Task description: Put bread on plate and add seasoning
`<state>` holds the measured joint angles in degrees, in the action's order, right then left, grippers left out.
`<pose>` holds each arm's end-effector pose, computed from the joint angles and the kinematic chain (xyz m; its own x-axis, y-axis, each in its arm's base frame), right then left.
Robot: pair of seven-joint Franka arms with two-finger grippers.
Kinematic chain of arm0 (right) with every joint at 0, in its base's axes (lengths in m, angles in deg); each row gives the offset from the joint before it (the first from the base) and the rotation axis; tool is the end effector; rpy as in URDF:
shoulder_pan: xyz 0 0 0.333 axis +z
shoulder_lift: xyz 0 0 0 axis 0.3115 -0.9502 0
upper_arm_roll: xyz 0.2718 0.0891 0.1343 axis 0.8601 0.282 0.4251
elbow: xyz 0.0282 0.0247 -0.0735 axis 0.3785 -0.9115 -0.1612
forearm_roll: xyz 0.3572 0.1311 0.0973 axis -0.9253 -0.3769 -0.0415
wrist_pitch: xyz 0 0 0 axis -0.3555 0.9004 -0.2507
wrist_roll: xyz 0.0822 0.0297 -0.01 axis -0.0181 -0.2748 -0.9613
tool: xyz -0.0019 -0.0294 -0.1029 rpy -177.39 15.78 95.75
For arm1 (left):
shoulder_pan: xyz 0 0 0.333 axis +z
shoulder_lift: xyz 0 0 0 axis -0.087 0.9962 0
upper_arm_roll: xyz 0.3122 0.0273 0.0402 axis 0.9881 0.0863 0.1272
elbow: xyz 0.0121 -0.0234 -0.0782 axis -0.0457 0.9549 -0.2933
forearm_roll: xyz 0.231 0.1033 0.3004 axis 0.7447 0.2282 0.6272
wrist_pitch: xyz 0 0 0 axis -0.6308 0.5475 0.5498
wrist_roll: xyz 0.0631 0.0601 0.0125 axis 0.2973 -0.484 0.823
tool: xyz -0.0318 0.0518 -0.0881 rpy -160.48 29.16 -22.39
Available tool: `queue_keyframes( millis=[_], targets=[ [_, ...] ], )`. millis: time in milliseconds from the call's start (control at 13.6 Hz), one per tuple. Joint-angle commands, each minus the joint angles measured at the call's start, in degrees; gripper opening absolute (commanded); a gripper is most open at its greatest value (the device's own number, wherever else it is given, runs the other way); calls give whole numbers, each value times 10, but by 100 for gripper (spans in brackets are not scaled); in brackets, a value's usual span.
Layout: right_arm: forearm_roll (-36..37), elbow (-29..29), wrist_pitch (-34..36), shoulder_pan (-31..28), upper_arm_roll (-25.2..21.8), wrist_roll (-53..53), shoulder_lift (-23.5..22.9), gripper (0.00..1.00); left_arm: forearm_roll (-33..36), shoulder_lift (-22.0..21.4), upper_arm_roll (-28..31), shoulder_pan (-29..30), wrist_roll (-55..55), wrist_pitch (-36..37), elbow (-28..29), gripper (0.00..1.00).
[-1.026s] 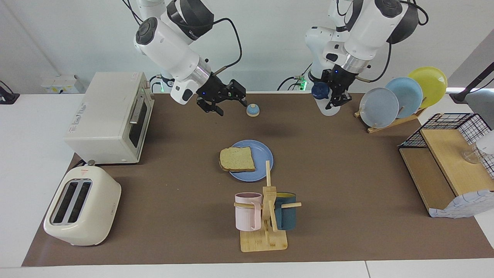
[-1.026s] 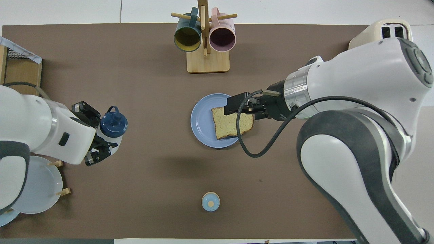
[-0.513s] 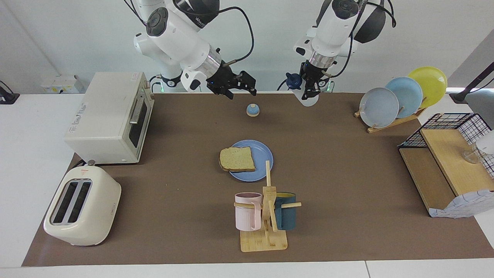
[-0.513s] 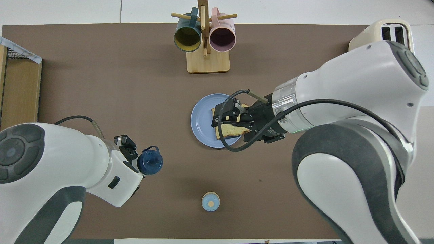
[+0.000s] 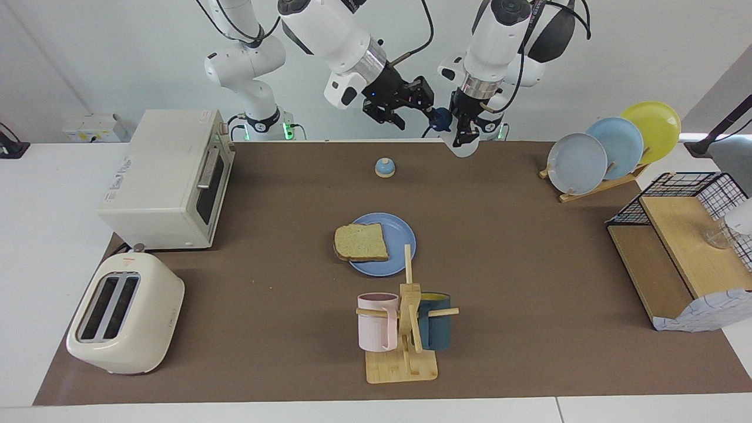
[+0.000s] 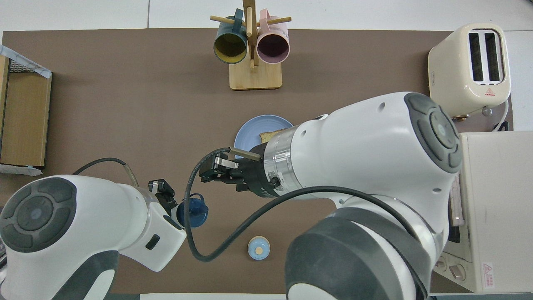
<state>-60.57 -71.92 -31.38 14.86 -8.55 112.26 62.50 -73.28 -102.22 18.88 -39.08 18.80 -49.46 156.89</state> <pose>0.4716 0.3743 0.6100 0.9652 -0.1427 -0.2191 -0.2466 -0.7754 -0.5814 0.3723 -0.2464 0.5339 0.0731 -0.9955 0.0596 -0.9910 -0.0658 0.1162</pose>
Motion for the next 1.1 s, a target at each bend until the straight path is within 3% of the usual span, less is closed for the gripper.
queue_keyframes(
  millis=[0, 660, 880, 1026],
  targets=[
    [4, -1, -3, 26, -1, -3, 0, 62, 10, -21, -3, -2, 15, -20, 22, 0],
    [7, -1, 21, 38, 0, 4, 7, 51, 10, -22, -4, -2, 22, -27, 23, 0],
    [8, -2, 21, 41, 0, 3, 8, 27, 10, -22, -4, -1, 23, -29, 23, 0],
    [8, -4, 21, 41, 0, 3, 8, 3, 9, -22, -4, -1, 26, -29, 23, 0]
  ],
)
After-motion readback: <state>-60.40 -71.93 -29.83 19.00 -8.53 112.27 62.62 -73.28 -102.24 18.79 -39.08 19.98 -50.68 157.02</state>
